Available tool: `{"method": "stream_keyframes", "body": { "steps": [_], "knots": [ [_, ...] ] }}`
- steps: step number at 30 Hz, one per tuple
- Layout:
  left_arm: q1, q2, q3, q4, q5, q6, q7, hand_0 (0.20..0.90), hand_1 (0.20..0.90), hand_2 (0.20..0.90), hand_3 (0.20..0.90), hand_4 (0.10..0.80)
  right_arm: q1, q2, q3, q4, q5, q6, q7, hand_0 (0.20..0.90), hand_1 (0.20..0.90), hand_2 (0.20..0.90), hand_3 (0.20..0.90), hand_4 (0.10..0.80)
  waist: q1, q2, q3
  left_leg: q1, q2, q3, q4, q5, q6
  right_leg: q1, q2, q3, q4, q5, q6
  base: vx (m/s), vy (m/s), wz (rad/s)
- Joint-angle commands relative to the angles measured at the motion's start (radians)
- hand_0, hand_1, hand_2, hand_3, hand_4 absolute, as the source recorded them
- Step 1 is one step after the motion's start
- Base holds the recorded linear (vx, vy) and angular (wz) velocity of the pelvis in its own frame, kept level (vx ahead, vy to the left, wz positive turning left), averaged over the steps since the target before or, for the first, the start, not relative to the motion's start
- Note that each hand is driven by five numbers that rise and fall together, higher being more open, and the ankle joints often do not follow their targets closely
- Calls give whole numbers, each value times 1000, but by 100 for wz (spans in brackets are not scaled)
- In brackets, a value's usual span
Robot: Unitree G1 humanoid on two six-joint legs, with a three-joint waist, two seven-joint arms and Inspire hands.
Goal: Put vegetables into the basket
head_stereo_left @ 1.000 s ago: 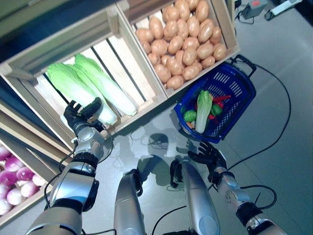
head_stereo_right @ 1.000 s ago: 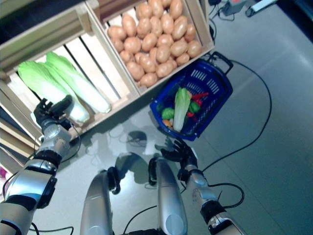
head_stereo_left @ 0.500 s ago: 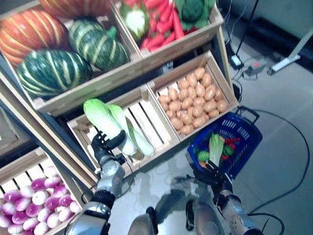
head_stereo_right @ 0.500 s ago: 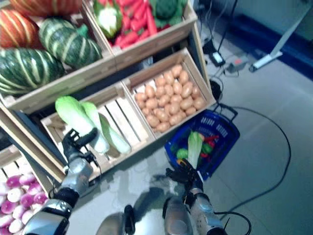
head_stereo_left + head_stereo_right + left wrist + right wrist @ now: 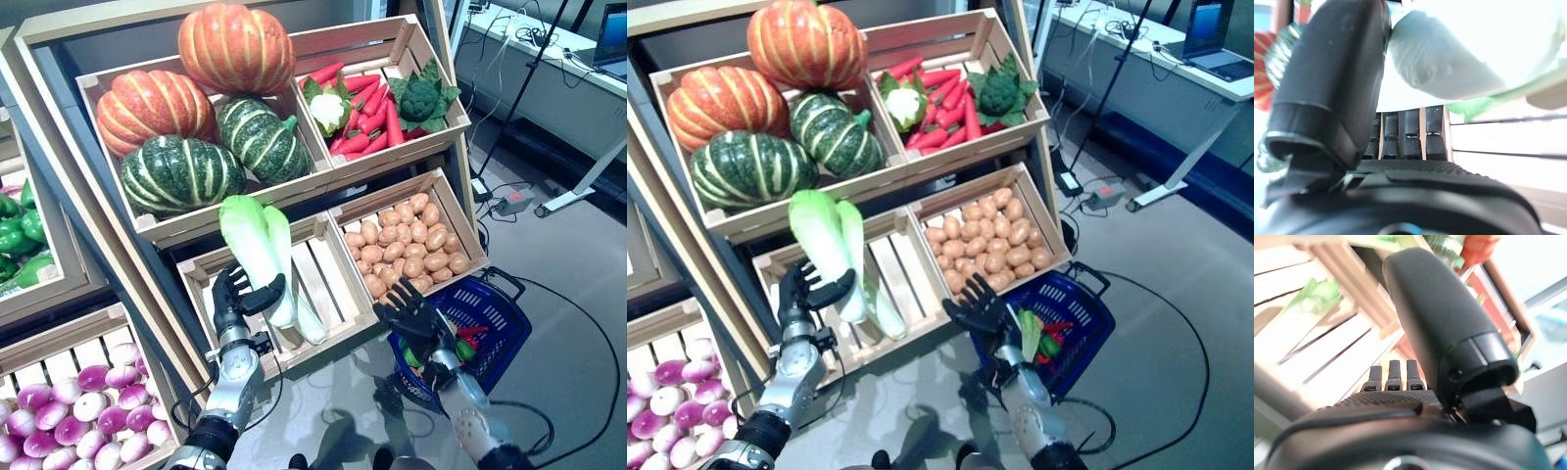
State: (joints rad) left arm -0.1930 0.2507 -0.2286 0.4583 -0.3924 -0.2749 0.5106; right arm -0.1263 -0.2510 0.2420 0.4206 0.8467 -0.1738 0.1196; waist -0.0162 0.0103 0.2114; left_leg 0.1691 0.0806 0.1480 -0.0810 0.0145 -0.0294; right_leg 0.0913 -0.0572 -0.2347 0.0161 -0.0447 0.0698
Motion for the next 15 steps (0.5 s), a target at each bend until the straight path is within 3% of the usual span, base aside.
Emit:
{"method": "stream_keyframes", "body": {
  "steps": [1, 8, 15],
  "knots": [
    [-192, 78, -52, -190, 174, -194, -72, 300, 300, 300, 300, 400, -102, 2, -34, -80, 110, -21, 122, 900, 900, 900, 900, 800, 5, -36, -148, -1, -66, 11, -6, -86, 8, 79, -39, -29, -103, 35, 23, 0, 0, 0],
    [-233, 105, -137, -249, 238, -207, -163, 300, 300, 300, 300, 400, -211, -29, -28, -54, 277, 122, 195, 900, 900, 900, 900, 800, 23, -51, -161, 16, -64, 32, -6, -100, 12, 91, -38, -33, -103, 37, 25, 27, -18, -4],
    [-257, 120, -199, -287, 263, -206, -231, 300, 300, 300, 300, 400, -281, -45, -19, -23, 324, 163, 222, 900, 900, 900, 900, 800, 37, -59, -164, 26, -60, 33, -6, -106, 11, 99, -34, -32, -103, 34, 25, 35, -45, -2]
  ]
}}
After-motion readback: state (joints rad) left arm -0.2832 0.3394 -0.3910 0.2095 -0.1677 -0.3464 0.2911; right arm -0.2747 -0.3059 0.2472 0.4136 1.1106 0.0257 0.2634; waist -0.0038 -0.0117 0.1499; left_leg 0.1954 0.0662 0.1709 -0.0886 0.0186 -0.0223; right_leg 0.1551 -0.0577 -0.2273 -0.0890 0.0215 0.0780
